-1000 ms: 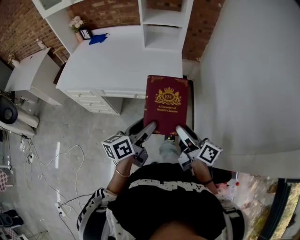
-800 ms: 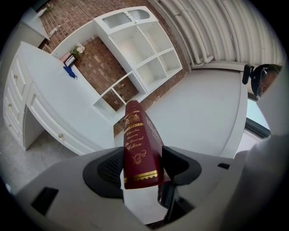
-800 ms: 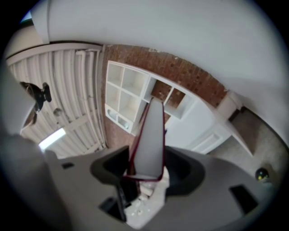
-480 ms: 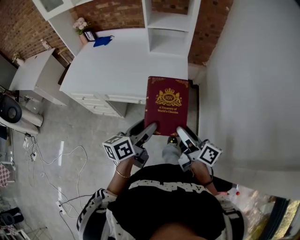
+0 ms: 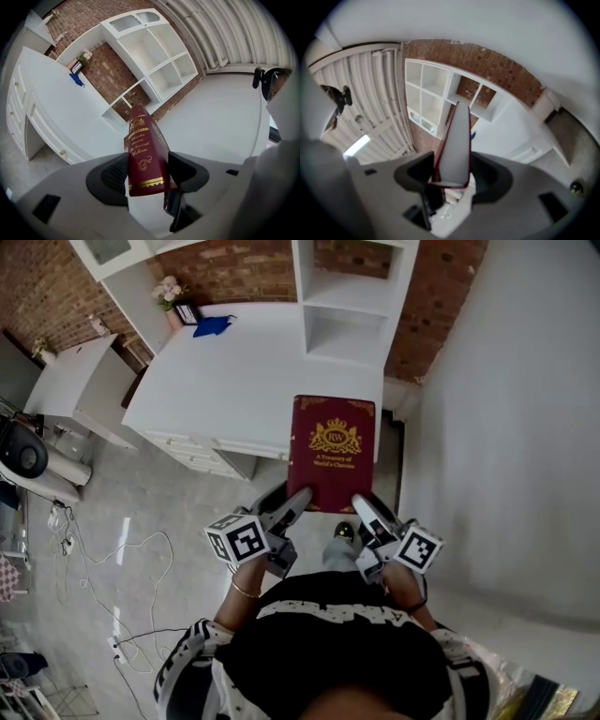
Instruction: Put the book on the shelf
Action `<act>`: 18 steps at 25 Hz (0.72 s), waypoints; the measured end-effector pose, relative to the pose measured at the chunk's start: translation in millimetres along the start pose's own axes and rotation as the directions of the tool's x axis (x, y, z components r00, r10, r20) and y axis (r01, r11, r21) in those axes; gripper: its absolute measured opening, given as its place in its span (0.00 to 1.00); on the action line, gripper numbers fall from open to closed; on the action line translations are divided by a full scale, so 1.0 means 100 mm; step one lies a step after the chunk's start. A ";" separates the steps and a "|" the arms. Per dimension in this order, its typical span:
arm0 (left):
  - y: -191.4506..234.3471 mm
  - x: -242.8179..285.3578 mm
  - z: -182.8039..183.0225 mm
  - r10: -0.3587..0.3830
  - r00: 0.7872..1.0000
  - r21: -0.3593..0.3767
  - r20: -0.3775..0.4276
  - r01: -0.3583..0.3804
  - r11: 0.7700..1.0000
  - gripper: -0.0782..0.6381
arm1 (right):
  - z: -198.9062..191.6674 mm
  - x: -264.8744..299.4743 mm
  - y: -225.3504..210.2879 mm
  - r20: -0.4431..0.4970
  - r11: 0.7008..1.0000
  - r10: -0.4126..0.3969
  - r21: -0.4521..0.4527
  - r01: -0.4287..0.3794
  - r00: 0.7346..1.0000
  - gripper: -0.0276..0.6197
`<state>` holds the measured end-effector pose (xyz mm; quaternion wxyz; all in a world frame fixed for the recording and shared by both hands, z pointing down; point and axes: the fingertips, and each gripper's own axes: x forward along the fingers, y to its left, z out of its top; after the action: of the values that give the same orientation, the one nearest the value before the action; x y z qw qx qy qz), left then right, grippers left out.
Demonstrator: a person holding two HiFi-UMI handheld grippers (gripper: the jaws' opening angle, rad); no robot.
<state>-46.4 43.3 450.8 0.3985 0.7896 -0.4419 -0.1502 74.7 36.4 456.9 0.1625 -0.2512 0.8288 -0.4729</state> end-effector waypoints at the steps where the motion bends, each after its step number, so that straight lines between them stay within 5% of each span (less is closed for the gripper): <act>1: 0.01 0.07 0.03 0.001 1.000 -0.006 0.003 -0.001 1.000 0.50 | 0.06 0.04 -0.04 -0.007 1.000 -0.002 0.000 0.002 1.000 0.45; 6: 0.16 0.57 0.25 0.032 0.999 -0.028 0.014 -0.031 0.999 0.50 | 0.51 0.33 -0.35 -0.049 1.000 -0.001 0.013 0.001 0.999 0.45; 18: 0.18 0.67 0.30 0.066 0.997 -0.016 0.029 -0.065 0.998 0.50 | 0.60 0.39 -0.43 -0.065 0.999 0.021 0.030 -0.019 0.998 0.45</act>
<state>-36.8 -31.1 453.2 0.4026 0.7693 -0.4722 -0.1522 84.4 -46.0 462.5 0.1438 -0.2252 0.8291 -0.4911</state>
